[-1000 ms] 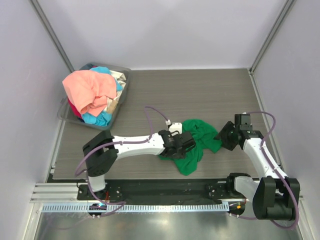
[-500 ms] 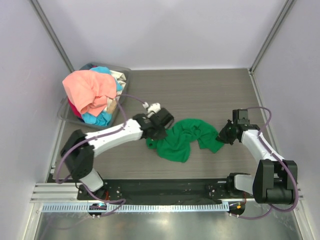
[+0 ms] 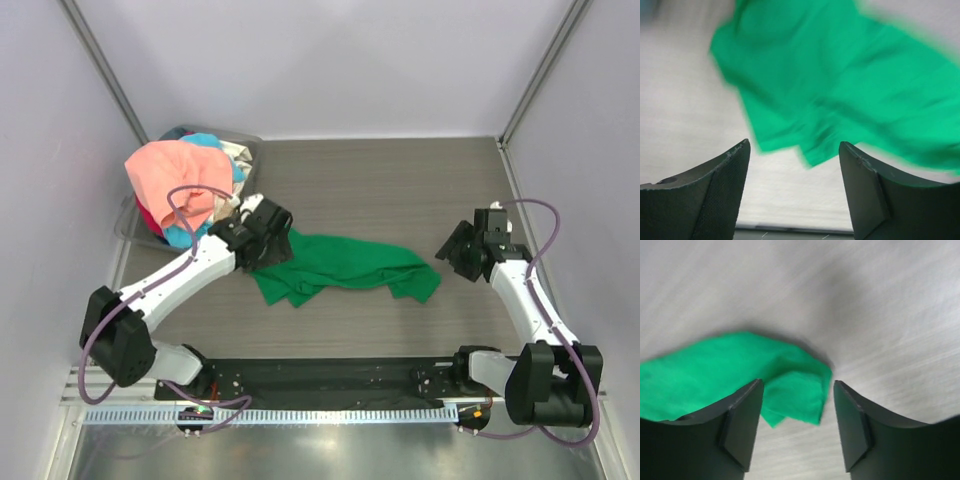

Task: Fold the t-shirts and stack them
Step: Flatten the tshirt out

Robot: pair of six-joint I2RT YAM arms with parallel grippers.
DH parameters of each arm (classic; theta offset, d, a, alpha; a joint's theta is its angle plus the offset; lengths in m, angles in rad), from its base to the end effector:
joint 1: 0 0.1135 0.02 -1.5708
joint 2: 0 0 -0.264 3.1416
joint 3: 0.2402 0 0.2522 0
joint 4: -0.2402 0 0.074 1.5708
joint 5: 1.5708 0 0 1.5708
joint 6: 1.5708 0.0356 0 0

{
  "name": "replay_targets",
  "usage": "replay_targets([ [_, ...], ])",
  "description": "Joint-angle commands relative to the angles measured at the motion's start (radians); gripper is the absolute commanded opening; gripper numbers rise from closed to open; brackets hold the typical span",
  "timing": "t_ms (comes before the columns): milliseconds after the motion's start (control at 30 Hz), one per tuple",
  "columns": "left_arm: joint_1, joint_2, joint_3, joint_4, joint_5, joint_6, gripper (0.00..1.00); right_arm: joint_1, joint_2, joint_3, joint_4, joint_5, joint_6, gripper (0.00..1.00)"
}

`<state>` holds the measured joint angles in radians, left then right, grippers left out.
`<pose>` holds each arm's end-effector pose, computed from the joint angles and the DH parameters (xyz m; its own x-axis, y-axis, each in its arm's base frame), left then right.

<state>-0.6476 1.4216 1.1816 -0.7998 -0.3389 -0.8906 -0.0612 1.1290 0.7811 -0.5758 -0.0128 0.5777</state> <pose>0.2364 -0.1640 0.2819 -0.7705 -0.3365 -0.5414 -0.2612 0.9414 -0.2134 0.2235 -0.0132 0.2376 -0.6379 0.5862 -0.4995 0.4797 0.8098 0.3378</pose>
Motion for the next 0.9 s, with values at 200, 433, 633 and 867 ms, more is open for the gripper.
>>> replay_targets([
  [200,-0.080,-0.262,-0.290,-0.088,0.005,-0.220,0.63,0.014,-0.117,-0.118,-0.033,-0.108,0.034,0.57],
  [433,-0.084,-0.236,-0.453,0.075,0.046,-0.260,0.74,0.018,-0.078,-0.137,-0.006,-0.125,0.027,0.50],
  [633,-0.063,-0.112,-0.503,0.288,0.052,-0.265,0.68,0.018,-0.077,-0.109,-0.006,-0.128,0.008,0.48],
  [867,-0.047,0.022,-0.525,0.405,0.075,-0.263,0.49,0.018,-0.074,-0.109,-0.006,-0.135,0.007,0.46],
])
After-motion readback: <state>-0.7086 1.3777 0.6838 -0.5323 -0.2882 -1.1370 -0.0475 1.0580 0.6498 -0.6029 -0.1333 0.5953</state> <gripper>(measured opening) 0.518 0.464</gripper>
